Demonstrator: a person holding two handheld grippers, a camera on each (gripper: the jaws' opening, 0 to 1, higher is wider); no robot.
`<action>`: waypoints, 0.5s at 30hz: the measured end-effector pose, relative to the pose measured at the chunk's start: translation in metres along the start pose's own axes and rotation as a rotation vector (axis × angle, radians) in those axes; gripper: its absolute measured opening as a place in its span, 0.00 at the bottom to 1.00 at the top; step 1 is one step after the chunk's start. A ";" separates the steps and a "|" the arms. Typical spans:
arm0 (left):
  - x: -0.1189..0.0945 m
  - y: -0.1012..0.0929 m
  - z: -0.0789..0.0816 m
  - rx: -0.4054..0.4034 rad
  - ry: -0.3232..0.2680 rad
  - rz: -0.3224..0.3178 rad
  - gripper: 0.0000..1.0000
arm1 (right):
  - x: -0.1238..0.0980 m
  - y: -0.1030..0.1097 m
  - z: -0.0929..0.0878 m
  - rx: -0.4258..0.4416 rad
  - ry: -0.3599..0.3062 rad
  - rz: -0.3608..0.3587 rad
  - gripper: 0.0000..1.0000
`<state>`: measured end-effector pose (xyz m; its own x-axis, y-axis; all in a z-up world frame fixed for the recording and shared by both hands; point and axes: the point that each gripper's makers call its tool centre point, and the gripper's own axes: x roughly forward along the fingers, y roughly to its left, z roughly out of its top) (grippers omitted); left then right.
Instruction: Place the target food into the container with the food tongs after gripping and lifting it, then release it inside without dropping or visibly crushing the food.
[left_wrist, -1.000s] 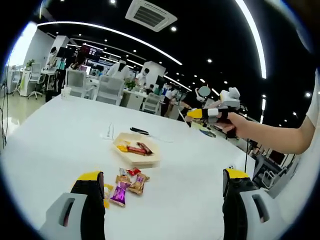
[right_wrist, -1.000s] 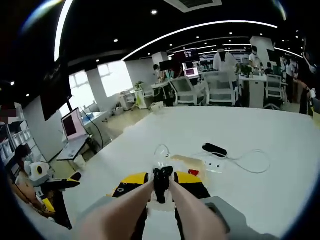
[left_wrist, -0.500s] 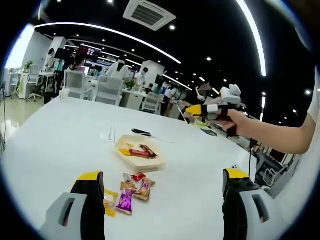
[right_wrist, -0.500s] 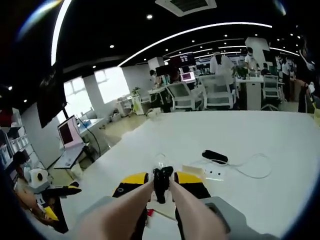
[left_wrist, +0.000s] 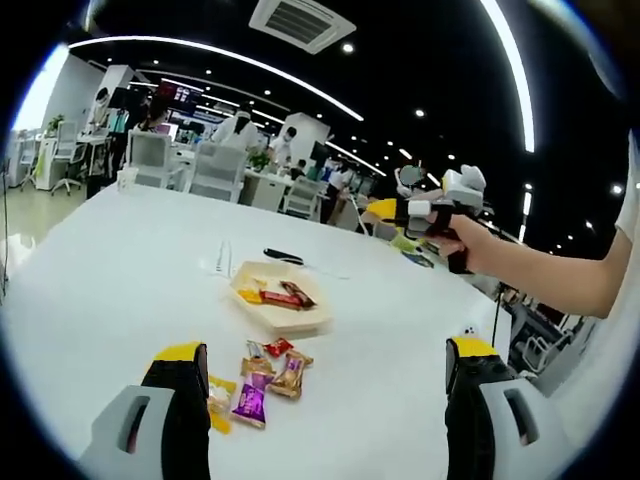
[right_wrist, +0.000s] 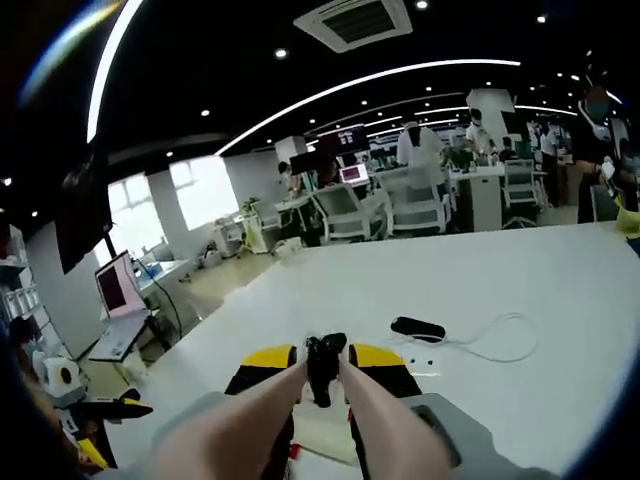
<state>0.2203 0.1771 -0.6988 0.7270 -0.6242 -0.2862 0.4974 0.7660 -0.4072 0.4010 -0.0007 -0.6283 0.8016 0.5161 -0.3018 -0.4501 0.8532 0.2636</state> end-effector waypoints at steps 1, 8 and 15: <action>0.003 -0.003 -0.002 0.010 0.014 -0.012 0.99 | 0.001 0.000 0.001 -0.012 -0.008 -0.005 0.20; 0.020 -0.016 -0.005 0.011 0.034 -0.049 0.99 | 0.000 0.007 0.013 -0.047 -0.058 -0.012 0.20; 0.027 -0.021 -0.015 0.006 0.060 -0.075 0.99 | 0.009 0.018 0.010 -0.069 -0.048 0.017 0.20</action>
<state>0.2223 0.1417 -0.7106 0.6582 -0.6875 -0.3068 0.5522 0.7179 -0.4239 0.4042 0.0180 -0.6167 0.8105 0.5280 -0.2535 -0.4886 0.8482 0.2045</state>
